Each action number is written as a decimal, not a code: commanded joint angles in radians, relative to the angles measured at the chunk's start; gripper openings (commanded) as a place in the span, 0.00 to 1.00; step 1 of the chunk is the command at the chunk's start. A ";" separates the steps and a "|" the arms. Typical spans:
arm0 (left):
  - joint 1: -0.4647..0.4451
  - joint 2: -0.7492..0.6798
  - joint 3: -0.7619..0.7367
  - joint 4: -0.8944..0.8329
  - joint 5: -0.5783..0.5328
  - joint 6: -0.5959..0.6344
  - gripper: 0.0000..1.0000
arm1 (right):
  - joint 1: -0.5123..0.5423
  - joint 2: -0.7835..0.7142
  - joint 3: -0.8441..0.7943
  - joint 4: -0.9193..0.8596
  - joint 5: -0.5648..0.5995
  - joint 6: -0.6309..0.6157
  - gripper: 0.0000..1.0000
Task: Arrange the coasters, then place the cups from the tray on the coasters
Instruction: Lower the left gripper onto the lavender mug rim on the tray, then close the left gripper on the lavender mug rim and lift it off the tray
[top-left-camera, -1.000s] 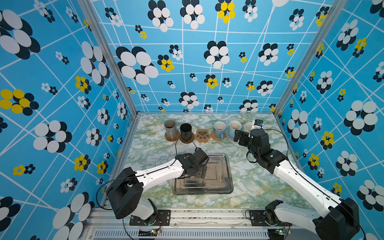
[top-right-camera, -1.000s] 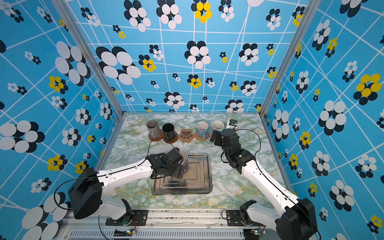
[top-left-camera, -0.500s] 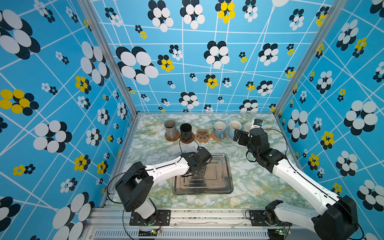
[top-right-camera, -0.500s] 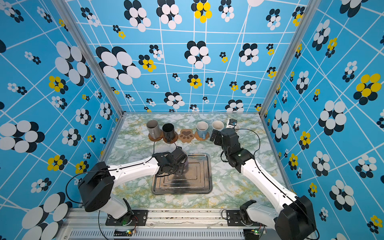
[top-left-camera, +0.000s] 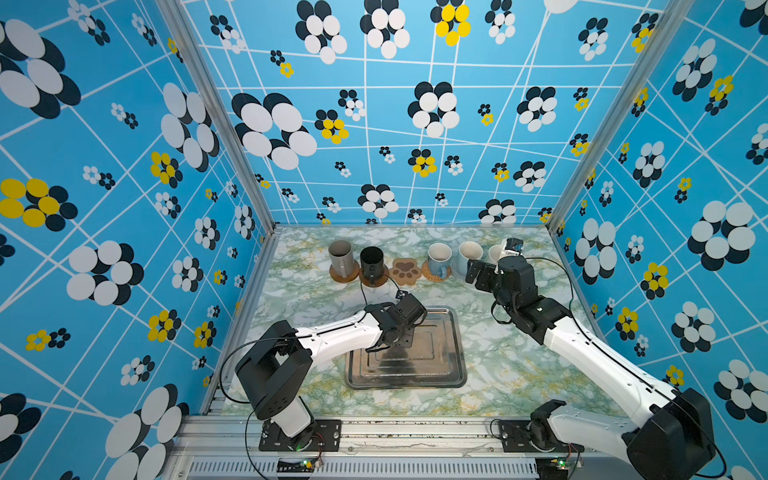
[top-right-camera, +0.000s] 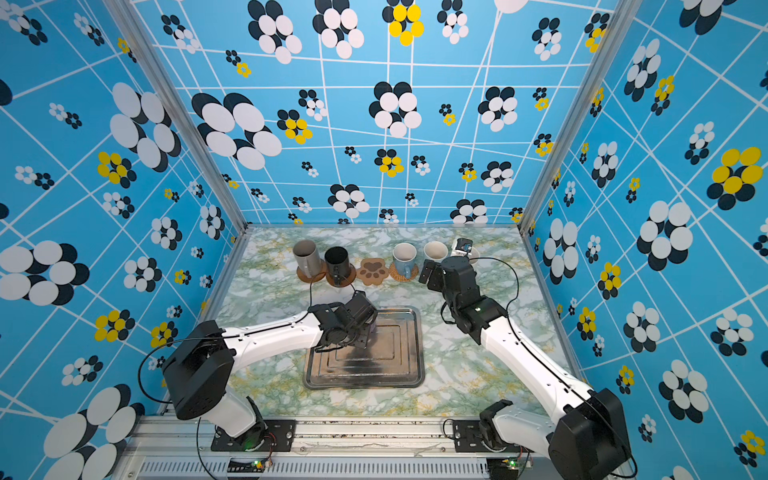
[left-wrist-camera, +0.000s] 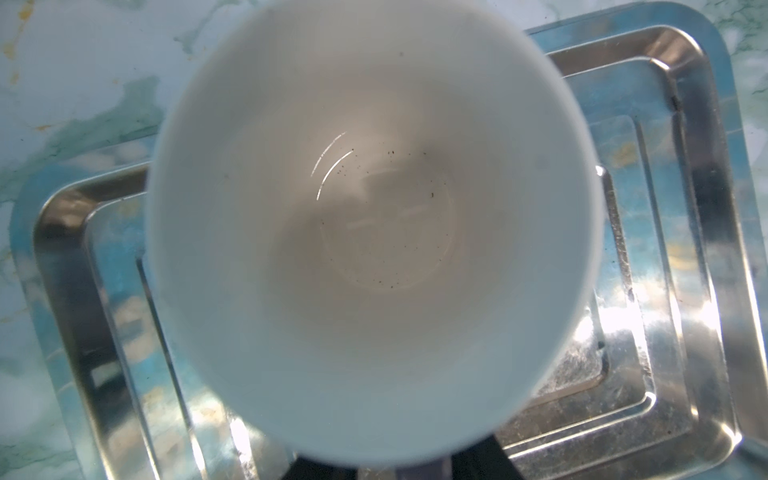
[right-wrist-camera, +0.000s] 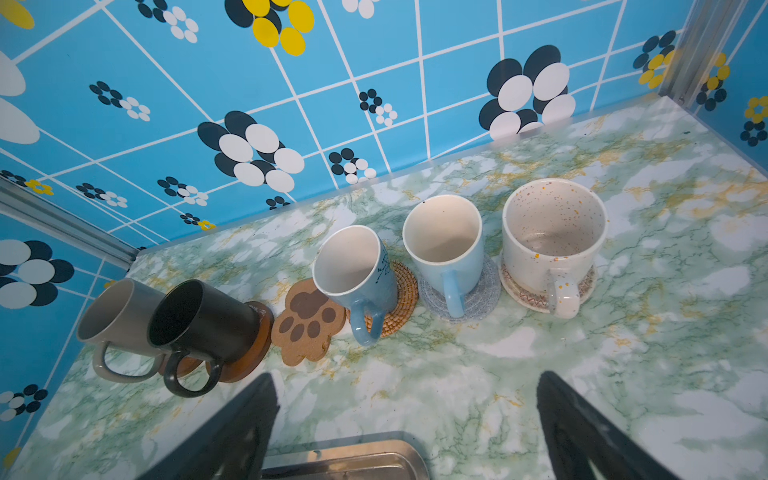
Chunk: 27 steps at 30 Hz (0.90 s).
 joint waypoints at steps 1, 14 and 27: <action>-0.006 0.018 0.027 0.003 -0.028 0.003 0.33 | -0.008 0.008 -0.002 0.026 -0.010 0.003 0.99; -0.001 0.036 0.031 0.032 -0.031 0.004 0.28 | -0.008 -0.002 -0.012 0.036 -0.007 0.010 0.99; 0.004 0.043 0.026 0.044 -0.028 0.000 0.23 | -0.010 -0.011 -0.019 0.042 -0.017 0.009 0.99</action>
